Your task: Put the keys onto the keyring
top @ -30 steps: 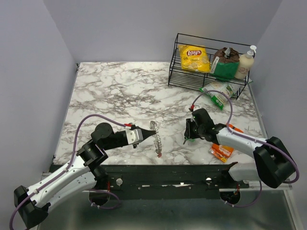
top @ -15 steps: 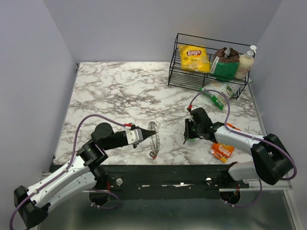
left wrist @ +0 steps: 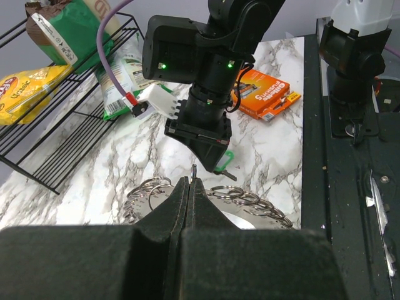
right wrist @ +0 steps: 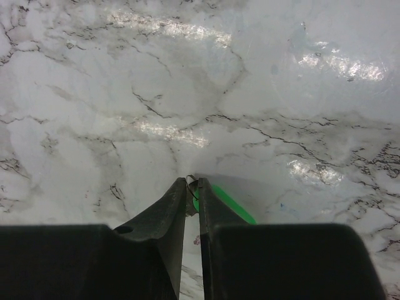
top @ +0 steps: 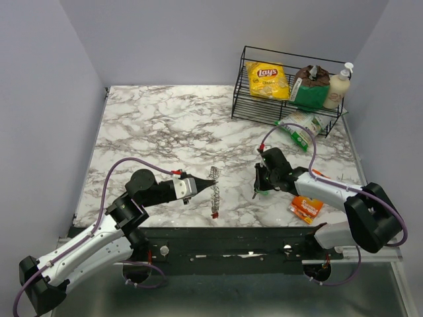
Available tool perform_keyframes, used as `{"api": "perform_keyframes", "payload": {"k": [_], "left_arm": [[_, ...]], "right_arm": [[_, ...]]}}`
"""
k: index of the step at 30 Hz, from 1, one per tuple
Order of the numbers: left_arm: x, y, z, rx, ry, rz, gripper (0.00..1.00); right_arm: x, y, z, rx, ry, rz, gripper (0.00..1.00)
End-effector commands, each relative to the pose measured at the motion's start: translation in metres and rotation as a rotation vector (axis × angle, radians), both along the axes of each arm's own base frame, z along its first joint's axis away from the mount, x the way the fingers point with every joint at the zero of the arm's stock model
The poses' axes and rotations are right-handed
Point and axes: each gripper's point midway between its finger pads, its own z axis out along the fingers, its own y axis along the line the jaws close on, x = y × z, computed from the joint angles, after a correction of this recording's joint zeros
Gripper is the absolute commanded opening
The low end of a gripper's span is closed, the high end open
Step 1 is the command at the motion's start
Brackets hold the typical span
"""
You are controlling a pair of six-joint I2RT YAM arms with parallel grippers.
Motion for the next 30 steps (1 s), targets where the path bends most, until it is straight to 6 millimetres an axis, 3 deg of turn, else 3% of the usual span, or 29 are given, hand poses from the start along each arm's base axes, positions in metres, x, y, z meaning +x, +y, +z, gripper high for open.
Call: {"api": "perform_keyframes", "payload": {"k": [1, 19, 25, 30], "left_arm": [[-0.0023, 0.0005, 0.0193, -0.048, -0.054, -0.007, 0.0], [-0.002, -0.0008, 0.0176, -0.044, -0.054, -0.011, 0.0], [-0.0019, -0.0004, 0.0173, -0.043, -0.055, -0.01, 0.0], [-0.0021, 0.0009, 0.018, -0.044, -0.055, -0.005, 0.0]], "right_arm": [[0.0016, -0.0005, 0.002, -0.017, 0.006, -0.012, 0.21], [-0.0002, -0.0037, -0.001, -0.032, 0.025, -0.031, 0.22], [-0.0008, -0.001, -0.0026, -0.031, 0.034, -0.013, 0.01], [-0.0017, 0.0006, -0.0018, -0.027, 0.028, 0.003, 0.01]]}}
